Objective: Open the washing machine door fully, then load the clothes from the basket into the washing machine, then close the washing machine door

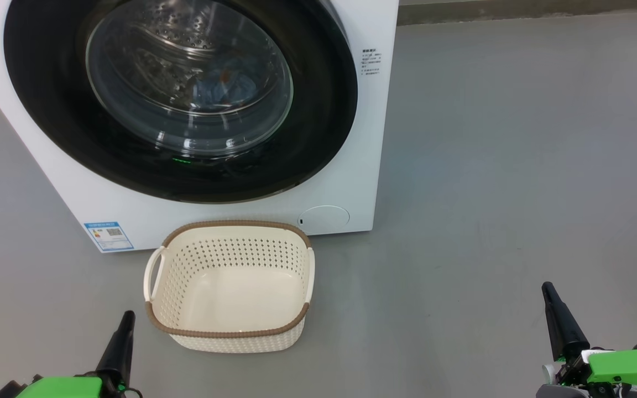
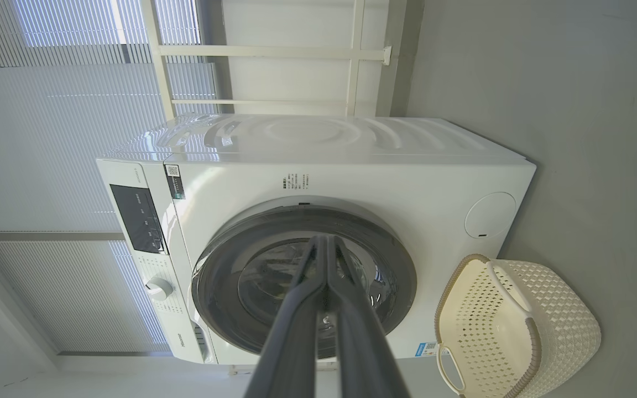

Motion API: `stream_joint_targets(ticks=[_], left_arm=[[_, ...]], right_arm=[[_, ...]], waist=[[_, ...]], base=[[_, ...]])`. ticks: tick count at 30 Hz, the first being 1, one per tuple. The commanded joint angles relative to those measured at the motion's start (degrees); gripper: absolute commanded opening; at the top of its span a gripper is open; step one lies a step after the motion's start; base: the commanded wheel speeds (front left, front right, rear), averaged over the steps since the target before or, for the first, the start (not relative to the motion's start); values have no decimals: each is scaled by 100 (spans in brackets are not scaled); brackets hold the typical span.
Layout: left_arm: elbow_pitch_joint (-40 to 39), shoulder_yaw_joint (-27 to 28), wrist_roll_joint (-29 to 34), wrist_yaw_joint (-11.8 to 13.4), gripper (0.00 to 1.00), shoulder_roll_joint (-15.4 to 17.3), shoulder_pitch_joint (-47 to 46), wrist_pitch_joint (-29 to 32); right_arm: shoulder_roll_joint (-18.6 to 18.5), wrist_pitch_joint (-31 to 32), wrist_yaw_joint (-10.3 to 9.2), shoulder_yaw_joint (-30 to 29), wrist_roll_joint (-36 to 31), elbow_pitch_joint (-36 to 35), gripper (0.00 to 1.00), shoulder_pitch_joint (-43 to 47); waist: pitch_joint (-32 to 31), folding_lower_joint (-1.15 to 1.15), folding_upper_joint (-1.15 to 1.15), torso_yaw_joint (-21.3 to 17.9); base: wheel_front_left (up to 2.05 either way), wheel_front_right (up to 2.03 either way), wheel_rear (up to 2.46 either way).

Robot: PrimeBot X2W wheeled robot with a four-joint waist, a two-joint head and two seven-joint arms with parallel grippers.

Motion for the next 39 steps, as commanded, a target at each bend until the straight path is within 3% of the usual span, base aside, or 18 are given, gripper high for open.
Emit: stream_joint_targets(ticks=[1, 39], left_arm=[[-113, 198, -48, -41, 0, 149, -238, 35], [-113, 197, -48, -41, 0, 149, -238, 35]], right_arm=[[-8, 47, 9, 95, -36, -144, 0, -227], [22, 80, 9, 53, -71, -141, 0, -231]], waist=[[0, 0, 0, 0], [0, 0, 0, 0]], base=[[0, 0, 0], [0, 0, 0]])
